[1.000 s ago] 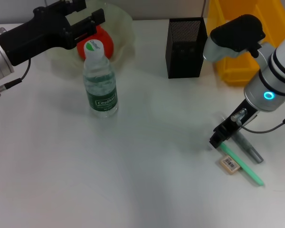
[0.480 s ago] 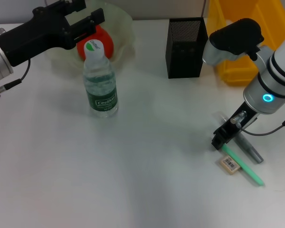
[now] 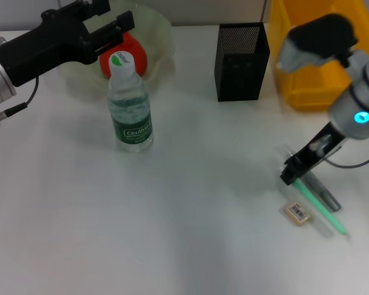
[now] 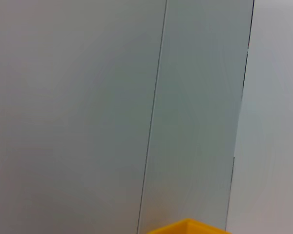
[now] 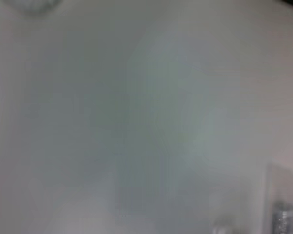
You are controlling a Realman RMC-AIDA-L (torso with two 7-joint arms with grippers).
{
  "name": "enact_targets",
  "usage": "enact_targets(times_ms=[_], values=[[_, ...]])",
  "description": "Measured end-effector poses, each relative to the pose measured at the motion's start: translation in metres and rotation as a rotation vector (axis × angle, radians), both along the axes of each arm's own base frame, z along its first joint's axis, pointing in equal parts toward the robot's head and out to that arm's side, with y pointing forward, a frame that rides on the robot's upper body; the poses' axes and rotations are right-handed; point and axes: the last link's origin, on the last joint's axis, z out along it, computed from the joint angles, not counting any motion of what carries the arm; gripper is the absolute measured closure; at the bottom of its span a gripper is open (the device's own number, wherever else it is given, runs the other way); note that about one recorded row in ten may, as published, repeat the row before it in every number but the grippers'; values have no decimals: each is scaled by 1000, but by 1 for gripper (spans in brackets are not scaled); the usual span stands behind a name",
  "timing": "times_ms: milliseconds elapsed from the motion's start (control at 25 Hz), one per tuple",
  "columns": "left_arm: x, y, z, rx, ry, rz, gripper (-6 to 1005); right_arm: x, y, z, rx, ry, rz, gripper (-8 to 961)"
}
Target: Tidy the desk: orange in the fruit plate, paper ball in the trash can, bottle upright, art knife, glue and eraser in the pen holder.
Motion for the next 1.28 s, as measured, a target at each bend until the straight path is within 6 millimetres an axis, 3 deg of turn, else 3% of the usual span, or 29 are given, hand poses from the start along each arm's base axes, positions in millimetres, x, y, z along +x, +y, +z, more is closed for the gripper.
enact_targets(times_ms=[80, 280, 320, 360, 400, 440, 600, 720, 760, 880, 1280], values=[[1, 0, 1, 3, -9, -3, 396, -2, 3, 30, 58, 120, -4, 794], [2, 1, 1, 4, -11, -4, 396, -2, 5, 59, 124, 292, 8, 789], [2, 1, 1, 5, -11, -4, 396, 2, 6, 78, 189, 436, 28, 786], [2, 1, 1, 4, -12, -4, 396, 2, 6, 78, 189, 436, 28, 782], [2, 0, 1, 3, -14, -5, 396, 8, 7, 93, 263, 595, 61, 779], [2, 0, 1, 3, -14, -5, 396, 8, 7, 93, 263, 595, 61, 775], [1, -1, 0, -3, -22, 0, 396, 24, 9, 107, 454, 896, 180, 761], [-1, -2, -3, -13, -41, 9, 395, 39, 15, 100, 714, 1077, 377, 750], [-2, -2, -4, -17, -46, 9, 395, 45, 18, 92, 823, 1092, 458, 747], [-5, -4, -4, -17, -50, 11, 395, 46, 26, 85, 928, 1060, 553, 736], [-14, -14, -1, 0, -82, 8, 395, 23, 65, 41, 941, 872, 664, 700]])
